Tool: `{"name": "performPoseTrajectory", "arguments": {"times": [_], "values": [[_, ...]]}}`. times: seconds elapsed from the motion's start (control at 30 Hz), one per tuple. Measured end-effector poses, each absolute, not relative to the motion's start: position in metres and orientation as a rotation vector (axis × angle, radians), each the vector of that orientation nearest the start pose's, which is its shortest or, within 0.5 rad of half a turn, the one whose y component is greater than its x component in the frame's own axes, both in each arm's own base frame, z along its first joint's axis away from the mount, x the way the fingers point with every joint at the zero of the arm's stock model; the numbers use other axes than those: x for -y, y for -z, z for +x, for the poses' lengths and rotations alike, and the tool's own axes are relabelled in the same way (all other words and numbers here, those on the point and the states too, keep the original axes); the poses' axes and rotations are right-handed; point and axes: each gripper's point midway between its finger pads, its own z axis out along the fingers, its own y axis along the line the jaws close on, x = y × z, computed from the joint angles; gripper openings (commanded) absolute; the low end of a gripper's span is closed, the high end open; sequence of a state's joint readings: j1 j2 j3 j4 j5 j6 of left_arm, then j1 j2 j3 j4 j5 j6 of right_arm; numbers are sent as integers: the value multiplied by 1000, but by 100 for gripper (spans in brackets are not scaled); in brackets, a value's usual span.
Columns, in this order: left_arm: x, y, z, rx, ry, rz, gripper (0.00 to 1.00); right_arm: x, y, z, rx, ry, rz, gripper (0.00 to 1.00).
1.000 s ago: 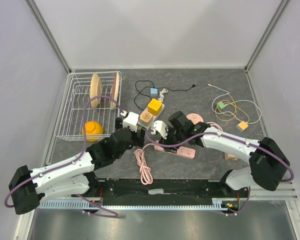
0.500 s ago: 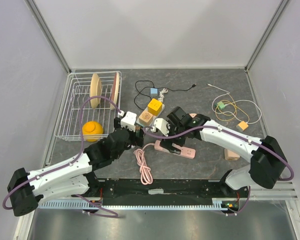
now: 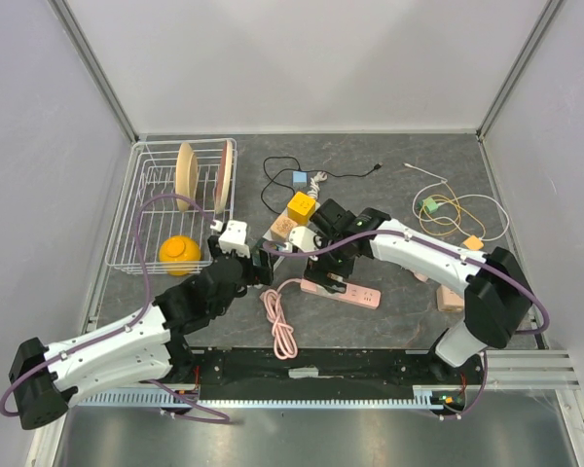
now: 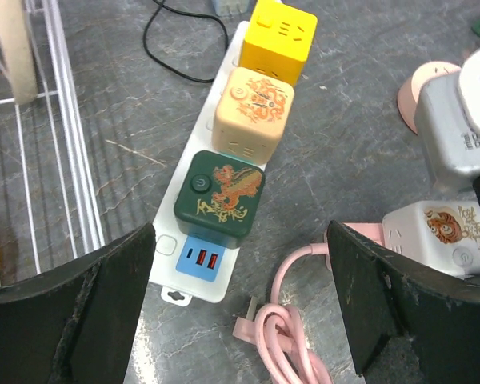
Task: Insert the plug
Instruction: Press the plug into the socket.
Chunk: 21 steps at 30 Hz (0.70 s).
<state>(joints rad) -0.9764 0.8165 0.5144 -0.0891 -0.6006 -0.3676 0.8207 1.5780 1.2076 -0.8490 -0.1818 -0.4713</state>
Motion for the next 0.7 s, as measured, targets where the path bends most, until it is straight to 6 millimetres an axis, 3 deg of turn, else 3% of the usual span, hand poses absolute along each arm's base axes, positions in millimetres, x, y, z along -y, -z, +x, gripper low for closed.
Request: {"name": "performPoseTrajectory", "arguments": {"times": [0.2, 0.5, 0.63, 0.7], "values": [[174, -170, 230, -1888, 320, 95, 94, -248, -98, 209, -2213, -300, -1761, 83], [168, -169, 231, -1886, 291, 75, 94, -250, -90, 210, -2230, -223, -1799, 80], [164, -167, 231, -1895, 267, 75, 94, -249, -88, 209, -2241, -193, -1804, 64], [163, -165, 230, -1898, 259, 76, 94, -249, -87, 208, -2249, -184, -1801, 48]]}}
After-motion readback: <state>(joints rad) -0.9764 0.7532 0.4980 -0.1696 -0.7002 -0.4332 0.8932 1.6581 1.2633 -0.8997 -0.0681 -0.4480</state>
